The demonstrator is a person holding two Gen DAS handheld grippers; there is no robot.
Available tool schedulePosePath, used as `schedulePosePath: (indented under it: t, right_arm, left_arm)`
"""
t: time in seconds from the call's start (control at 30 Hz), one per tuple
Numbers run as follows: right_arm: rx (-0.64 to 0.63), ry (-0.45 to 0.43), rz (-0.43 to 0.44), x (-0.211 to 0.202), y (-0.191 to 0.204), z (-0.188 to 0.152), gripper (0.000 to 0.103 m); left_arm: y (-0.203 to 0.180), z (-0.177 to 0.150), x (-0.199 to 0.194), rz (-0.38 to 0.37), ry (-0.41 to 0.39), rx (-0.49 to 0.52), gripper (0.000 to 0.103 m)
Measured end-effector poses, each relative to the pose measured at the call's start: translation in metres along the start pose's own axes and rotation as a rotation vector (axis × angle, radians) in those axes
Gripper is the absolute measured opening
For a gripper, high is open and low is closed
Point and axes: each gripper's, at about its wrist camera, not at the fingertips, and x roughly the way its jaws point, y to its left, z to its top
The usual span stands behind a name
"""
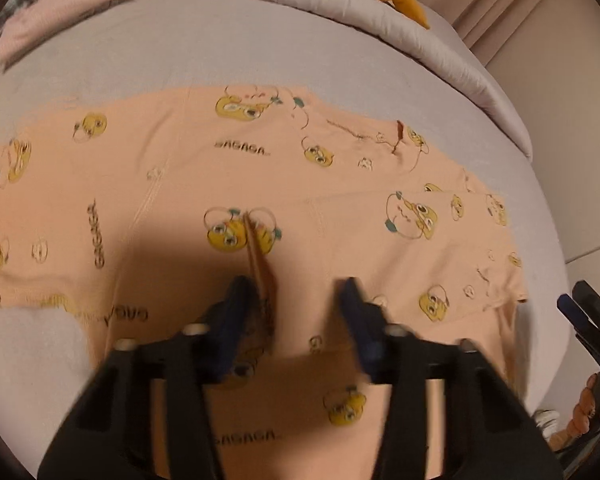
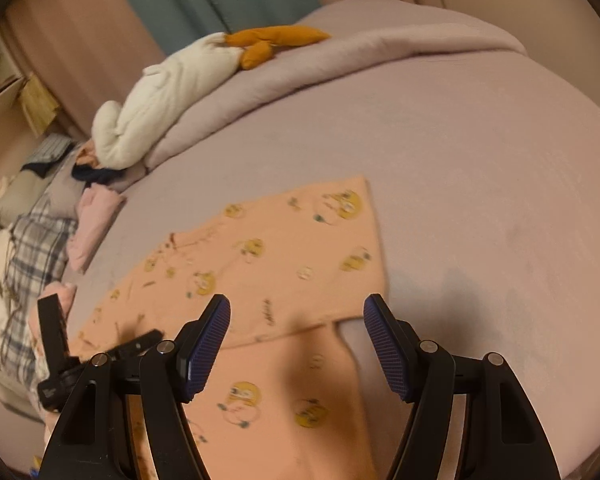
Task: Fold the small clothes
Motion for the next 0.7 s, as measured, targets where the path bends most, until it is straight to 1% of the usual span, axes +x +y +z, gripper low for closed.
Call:
schedulePosePath:
  t: [0.03,0.07,0.13,0.17,0.27,0.47,0.6,0.7]
  right_arm:
    - [0.011,0.001,-0.004,0.000,-0.004,0.000,0.069]
    - [0.025,0.002,-0.009,0.001,-0.009,0.000,0.069]
    - [0.044,0.004,-0.014,0.002,-0.015,-0.001,0.069]
    - [0.055,0.005,-0.015,0.003,-0.017,-0.001,0.069]
    - [0.063,0.007,-0.014,0.005,-0.021,-0.001,0.069]
    - [0.052,0.001,-0.018,0.006,-0.021,0.004,0.069]
    - [0.041,0.010,-0.011,0.013,-0.017,0.007,0.069]
    - [0.027,0.032,-0.004,0.022,-0.013,0.007,0.069]
  left_arm:
    - [0.001,0.001,0.001,-0.011,0.003,-0.011,0.020]
    - [0.001,0.003,0.002,-0.016,0.006,-0.024,0.017]
    - [0.004,0.006,0.000,-0.016,-0.001,-0.035,0.006]
    - [0.004,0.007,-0.004,-0.005,-0.017,-0.036,0.004]
    - [0.006,0.017,-0.025,-0.045,-0.063,-0.044,0.003]
    - [0.004,0.032,-0.063,-0.010,-0.164,-0.004,0.003]
    - [0.012,0.042,-0.072,0.067,-0.209,0.006,0.003]
    - [0.027,0.046,-0.073,0.097,-0.213,-0.009,0.003]
